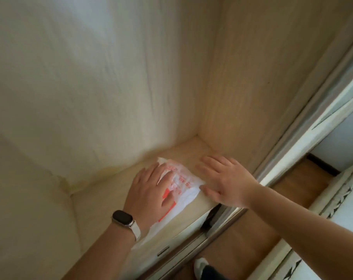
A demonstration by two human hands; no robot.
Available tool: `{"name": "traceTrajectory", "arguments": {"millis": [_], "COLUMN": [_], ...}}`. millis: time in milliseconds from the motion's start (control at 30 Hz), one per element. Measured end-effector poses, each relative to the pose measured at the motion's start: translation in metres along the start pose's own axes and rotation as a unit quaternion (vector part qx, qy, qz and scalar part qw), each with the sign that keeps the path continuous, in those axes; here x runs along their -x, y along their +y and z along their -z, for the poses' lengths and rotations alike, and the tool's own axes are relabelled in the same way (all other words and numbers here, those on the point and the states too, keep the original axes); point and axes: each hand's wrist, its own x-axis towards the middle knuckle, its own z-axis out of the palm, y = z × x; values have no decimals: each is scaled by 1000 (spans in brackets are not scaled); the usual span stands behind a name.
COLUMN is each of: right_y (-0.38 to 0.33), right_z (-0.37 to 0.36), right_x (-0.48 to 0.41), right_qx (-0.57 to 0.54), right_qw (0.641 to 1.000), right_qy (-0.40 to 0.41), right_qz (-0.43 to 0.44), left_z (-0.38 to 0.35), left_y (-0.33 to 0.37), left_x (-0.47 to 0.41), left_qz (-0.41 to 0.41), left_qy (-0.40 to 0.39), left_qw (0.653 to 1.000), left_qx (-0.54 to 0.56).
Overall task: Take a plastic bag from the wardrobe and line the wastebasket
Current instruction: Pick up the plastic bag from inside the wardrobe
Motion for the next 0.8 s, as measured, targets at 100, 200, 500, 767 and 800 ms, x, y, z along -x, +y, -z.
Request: {"name": "traceTrajectory", "arguments": {"millis": [100, 200, 500, 767, 800], "right_y": [-10, -19, -41, -37, -37], "right_z": [-29, -59, -178, -308, -323], "right_x": [-27, -52, -97, -95, -94], "right_qx": [-22, -55, -152, -159, -157], "right_qw": [998, 993, 960, 942, 943], "right_qy": [-35, -55, -160, -224, -222], "right_qz": [38, 90, 174, 193, 193], "left_z": [-9, -21, -108, -240, -257], "left_y": [-22, -39, -76, -99, -104], "left_x": [20, 36, 66, 92, 95], "left_qz": [63, 114, 265, 419, 428], "left_qy": [-11, -24, -141, -159, -157], "left_qw": [998, 993, 953, 883, 878], "left_qx": [-4, -6, 34, 142, 150]}}
